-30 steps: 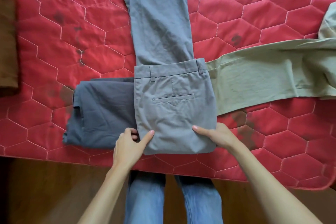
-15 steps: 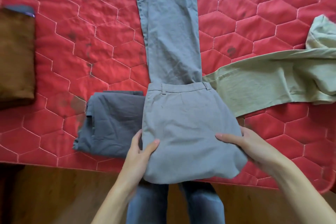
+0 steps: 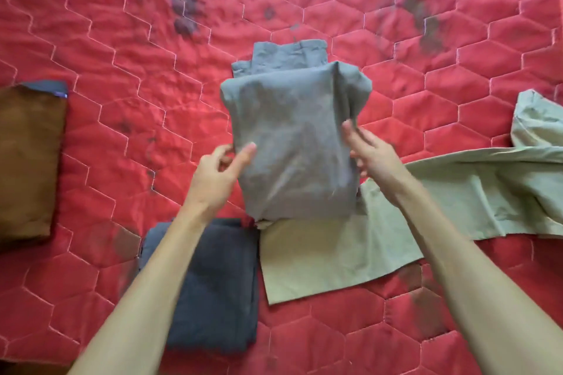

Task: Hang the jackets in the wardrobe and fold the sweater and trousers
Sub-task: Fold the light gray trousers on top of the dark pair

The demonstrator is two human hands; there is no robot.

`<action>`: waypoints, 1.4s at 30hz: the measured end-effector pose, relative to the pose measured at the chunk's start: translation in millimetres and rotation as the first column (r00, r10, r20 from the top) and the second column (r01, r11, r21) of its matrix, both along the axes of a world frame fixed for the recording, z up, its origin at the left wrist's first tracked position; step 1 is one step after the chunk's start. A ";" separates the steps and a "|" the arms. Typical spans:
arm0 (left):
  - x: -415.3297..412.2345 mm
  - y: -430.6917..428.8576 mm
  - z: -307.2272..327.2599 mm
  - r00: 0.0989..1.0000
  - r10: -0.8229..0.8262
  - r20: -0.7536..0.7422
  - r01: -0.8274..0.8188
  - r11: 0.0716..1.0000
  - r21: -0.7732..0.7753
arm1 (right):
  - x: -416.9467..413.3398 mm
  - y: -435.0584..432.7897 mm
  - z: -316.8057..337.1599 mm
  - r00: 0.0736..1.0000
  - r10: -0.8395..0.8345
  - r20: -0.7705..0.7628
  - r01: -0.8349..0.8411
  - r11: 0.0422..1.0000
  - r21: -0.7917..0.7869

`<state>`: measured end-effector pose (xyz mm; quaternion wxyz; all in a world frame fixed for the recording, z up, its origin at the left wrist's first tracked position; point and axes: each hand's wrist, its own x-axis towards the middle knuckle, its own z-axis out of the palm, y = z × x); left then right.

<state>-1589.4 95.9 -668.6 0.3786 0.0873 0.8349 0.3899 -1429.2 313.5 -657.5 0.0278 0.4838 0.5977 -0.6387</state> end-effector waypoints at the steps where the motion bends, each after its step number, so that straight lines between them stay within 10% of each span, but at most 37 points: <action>1: -3.7 2.2 -17.5 0.995 -0.095 -0.011 0.093 0.989 -0.115 | -4.8 2.0 -19.5 0.984 0.118 0.130 -0.136 0.981 0.139; 5: 11.2 7.3 -58.7 0.991 -0.108 0.080 0.122 0.971 -0.203 | -14.5 -9.5 -67.4 0.870 0.220 0.441 -0.331 0.924 0.191; 19: 86.3 -57.1 -26.9 0.961 0.005 0.278 0.047 0.982 -0.180 | 60.8 -52.0 -32.2 0.940 0.197 0.278 -0.181 0.980 -0.081; 28: 39.7 -60.3 55.7 0.836 0.247 0.490 -0.308 0.950 0.046 | 50.0 -31.3 77.3 0.995 -0.099 -0.028 0.085 0.947 -0.310; 36: -34.3 29.8 -12.5 0.946 0.317 0.069 -0.316 0.948 -0.020 | -51.4 -2.5 -19.8 0.972 0.104 0.210 -0.163 0.944 0.288; 39: -33.4 45.6 -51.8 0.969 -0.014 -0.247 -0.049 0.968 -0.245 | -67.2 -11.8 -67.8 0.899 0.130 0.418 -0.351 0.786 0.510; 42: -20.3 55.1 -79.8 0.718 -0.417 -0.558 0.163 0.880 -0.447 | -78.8 -30.1 -89.6 0.909 0.183 0.376 -0.417 0.440 0.795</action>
